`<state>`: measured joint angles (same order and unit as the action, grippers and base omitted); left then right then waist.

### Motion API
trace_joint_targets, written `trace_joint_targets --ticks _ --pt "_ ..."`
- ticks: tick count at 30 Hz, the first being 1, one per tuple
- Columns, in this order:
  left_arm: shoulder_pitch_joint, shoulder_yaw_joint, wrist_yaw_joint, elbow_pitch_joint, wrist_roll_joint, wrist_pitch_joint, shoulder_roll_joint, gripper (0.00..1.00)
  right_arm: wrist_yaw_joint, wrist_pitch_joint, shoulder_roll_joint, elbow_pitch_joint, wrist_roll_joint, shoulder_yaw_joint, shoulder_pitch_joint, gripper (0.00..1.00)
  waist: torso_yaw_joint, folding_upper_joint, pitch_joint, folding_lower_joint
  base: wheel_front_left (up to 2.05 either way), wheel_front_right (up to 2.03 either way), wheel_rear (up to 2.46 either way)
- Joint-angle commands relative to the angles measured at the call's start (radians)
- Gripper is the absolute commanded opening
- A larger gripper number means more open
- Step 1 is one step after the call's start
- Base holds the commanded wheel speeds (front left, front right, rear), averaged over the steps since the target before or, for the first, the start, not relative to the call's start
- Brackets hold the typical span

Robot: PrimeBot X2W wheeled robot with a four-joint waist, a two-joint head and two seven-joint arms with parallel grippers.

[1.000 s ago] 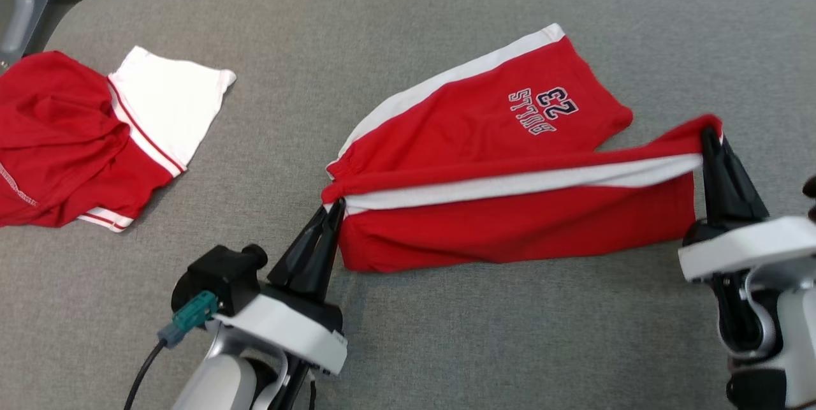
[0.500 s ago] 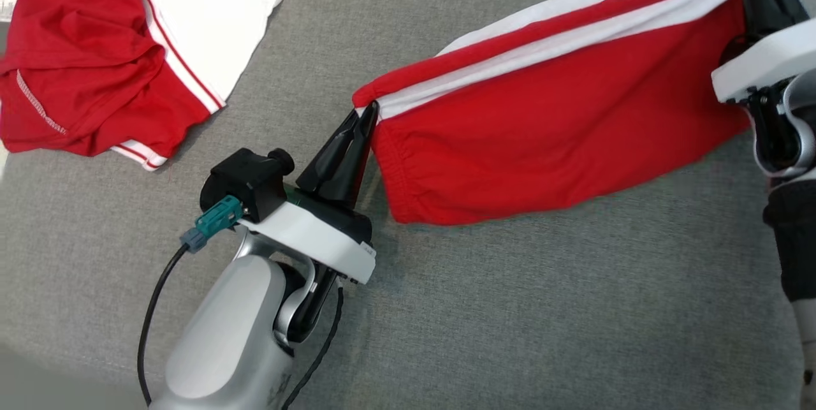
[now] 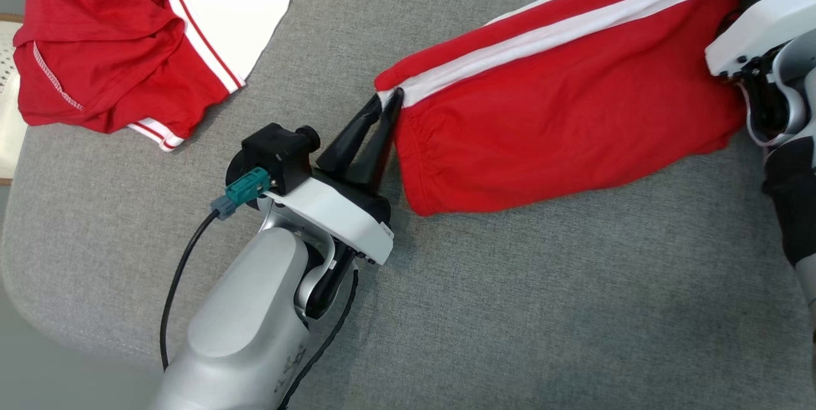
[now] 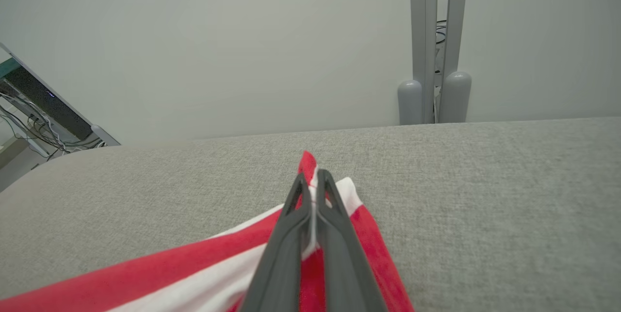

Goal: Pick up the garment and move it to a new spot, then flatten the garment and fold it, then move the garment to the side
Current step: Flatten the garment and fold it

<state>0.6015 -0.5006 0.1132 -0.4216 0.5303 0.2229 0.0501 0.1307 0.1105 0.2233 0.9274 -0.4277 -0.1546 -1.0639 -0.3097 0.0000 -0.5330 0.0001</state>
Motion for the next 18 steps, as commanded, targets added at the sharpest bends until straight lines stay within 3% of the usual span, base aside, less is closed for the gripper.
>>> trace_joint_targets --ticks 1,6,11,18 --pt "0.017 -0.007 0.002 -0.009 0.006 0.009 0.003 1.00 0.000 0.017 -0.001 0.013 -0.010 -0.014 -0.003 1.00 0.006 0.0000 0.007 -0.0001 0.00 0.00 0.00" --pt "-0.005 -0.005 -0.024 -0.023 -0.010 0.033 0.003 1.00 0.000 0.093 -0.004 0.010 -0.034 -0.081 0.041 1.00 0.034 0.0000 0.038 -0.0001 0.00 0.00 0.00" --pt "-0.079 0.055 -0.072 0.026 -0.045 0.042 0.027 1.00 0.000 0.151 0.011 -0.054 0.006 -0.141 0.133 1.00 0.083 0.0000 0.095 -0.0001 0.00 0.00 0.00" --pt "-0.183 0.153 -0.110 0.108 -0.061 0.043 0.050 1.00 0.000 0.155 -0.003 -0.253 0.064 -0.057 0.303 1.00 0.126 0.0000 0.152 -0.0001 0.00 0.00 0.00"
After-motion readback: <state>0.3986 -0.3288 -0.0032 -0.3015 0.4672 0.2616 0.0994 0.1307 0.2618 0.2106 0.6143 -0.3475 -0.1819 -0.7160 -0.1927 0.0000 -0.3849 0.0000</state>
